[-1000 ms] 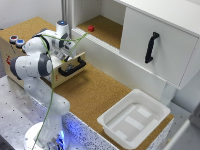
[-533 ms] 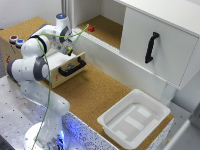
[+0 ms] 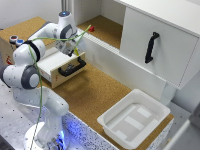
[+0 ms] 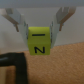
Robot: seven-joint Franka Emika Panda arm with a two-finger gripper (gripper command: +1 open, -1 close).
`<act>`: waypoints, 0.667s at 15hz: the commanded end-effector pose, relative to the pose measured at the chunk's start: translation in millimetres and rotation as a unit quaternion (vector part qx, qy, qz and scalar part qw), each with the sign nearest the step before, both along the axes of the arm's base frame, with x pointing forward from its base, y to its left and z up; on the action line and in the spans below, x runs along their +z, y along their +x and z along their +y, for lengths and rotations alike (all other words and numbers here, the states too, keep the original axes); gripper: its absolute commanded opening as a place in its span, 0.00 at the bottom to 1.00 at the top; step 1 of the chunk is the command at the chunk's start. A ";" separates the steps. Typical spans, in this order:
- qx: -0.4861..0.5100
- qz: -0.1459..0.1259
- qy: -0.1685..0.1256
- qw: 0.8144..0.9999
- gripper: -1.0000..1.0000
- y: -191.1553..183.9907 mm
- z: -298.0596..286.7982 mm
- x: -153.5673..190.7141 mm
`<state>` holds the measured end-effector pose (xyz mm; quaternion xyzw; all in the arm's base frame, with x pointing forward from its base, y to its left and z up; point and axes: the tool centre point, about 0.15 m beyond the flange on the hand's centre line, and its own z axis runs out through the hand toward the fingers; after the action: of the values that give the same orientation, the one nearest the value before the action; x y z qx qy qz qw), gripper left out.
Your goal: Go towards the yellow block and grasp it
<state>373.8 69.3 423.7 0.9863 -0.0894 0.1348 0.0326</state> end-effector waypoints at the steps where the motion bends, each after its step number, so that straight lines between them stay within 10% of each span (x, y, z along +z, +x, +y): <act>1: 0.049 -0.027 0.043 0.998 0.00 -8.8 -105.9 -52.7; 10: 0.054 0.003 0.063 0.997 0.00 -14.7 -192.3 -129.1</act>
<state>357.1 -77.2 340.2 0.9927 -0.0396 0.1115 -0.0246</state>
